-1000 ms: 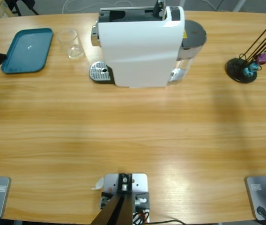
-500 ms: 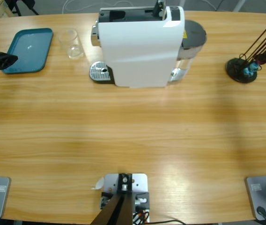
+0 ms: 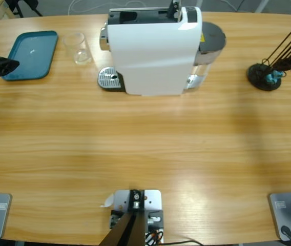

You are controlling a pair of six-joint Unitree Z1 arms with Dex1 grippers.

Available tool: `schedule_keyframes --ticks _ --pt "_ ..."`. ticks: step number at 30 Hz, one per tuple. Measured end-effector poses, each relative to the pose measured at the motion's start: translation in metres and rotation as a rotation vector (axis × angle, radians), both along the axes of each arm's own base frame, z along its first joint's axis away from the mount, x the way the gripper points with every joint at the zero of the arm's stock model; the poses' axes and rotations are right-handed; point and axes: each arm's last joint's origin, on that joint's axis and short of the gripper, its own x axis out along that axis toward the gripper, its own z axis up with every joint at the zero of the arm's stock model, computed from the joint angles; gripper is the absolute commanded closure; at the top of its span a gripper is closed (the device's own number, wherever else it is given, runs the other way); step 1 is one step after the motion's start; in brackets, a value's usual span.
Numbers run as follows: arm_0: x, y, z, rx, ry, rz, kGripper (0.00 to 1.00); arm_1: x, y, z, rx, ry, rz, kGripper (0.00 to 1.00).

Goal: Pour coffee

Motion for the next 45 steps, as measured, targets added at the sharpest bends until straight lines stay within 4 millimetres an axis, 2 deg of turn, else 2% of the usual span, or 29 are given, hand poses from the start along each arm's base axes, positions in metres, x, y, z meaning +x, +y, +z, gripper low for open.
schedule_keyframes --ticks 6,7,8,13,21,22,24,26,29,31,37,38,40,41,43,45 --pt "0.0 0.0 -0.001 0.001 0.001 0.0 0.147 0.002 -0.001 -0.001 0.0 0.0 -0.006 0.419" --pt "0.0 0.0 -0.001 0.001 0.001 0.0 0.146 0.002 -0.001 -0.001 0.0 -0.001 -0.006 0.514" --pt "0.0 0.0 -0.001 0.001 0.001 0.0 0.147 0.002 -0.001 -0.001 0.0 -0.001 -0.006 0.538" --pt "0.0 0.0 -0.001 0.001 0.001 0.0 0.147 0.002 -0.001 -0.001 0.0 -0.003 -0.006 0.607" --pt "0.0 0.0 -0.001 0.001 0.001 0.0 0.146 0.008 0.0 -0.008 -0.003 0.02 -0.006 0.615" --pt "0.0 0.0 -0.001 0.001 0.001 0.0 0.144 0.008 0.0 -0.008 -0.003 0.021 -0.006 0.661" --pt "0.0 0.0 -0.001 0.001 0.001 0.0 0.146 0.008 0.0 -0.008 -0.003 0.021 -0.006 0.669" --pt "0.0 0.0 -0.001 0.001 0.001 0.0 0.145 0.008 0.0 -0.008 -0.003 0.021 -0.006 0.786" --pt "0.0 0.0 -0.001 0.001 0.001 0.0 0.147 0.008 0.0 -0.008 -0.003 0.021 -0.006 0.789" --pt "0.0 0.0 -0.001 0.001 0.001 0.0 0.147 0.008 -0.001 -0.008 -0.004 0.022 -0.007 0.832" --pt "0.0 0.0 -0.001 0.001 0.001 0.0 0.147 0.006 -0.001 -0.01 -0.012 0.029 -0.012 0.835" --pt "0.0 0.0 -0.001 0.001 0.001 0.0 0.144 0.006 -0.001 -0.011 -0.014 0.029 -0.014 0.798" --pt "0.0 0.0 -0.001 0.001 0.001 0.0 0.144 0.006 -0.002 -0.011 -0.018 0.03 -0.017 0.457" --pt "0.0 0.0 -0.001 0.002 0.001 0.0 0.146 0.005 -0.002 -0.011 -0.019 0.03 -0.017 0.435" --pt "0.0 0.0 -0.001 0.002 0.001 0.0 0.145 0.005 -0.002 -0.011 -0.02 0.029 -0.018 0.46" --pt "0.0 0.0 -0.001 0.002 0.002 0.0 0.145 0.005 -0.002 -0.011 -0.02 0.029 -0.018 0.532"
